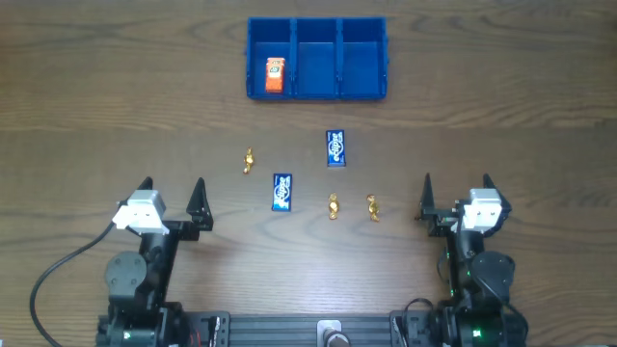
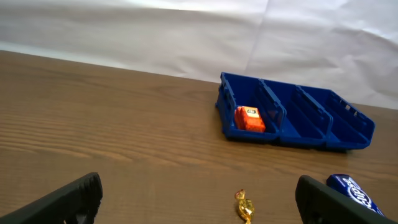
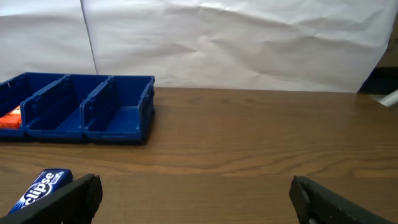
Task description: Sort Candies Into Trays
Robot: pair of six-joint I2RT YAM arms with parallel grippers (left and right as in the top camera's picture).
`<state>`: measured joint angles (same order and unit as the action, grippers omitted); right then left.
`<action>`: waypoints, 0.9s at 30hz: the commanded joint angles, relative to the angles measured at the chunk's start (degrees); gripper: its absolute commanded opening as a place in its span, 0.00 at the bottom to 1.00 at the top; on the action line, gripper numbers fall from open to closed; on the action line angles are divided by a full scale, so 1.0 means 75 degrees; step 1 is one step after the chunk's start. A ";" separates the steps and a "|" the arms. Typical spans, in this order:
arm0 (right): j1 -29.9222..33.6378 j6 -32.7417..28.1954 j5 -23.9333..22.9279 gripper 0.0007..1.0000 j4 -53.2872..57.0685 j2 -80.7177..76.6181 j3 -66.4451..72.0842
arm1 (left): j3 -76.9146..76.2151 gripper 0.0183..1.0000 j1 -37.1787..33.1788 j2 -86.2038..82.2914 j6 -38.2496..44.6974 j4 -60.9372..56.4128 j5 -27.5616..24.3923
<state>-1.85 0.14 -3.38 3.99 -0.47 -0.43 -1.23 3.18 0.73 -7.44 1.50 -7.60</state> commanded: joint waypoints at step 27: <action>-0.0047 -0.0070 0.0017 1.00 -0.1014 0.0041 -0.0003 | 0.0128 1.00 -0.0035 -0.0070 0.0085 0.0294 -0.0137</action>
<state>-1.85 0.14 -3.38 -2.48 -0.43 -0.40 -1.23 3.20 0.73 -7.44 1.52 -7.60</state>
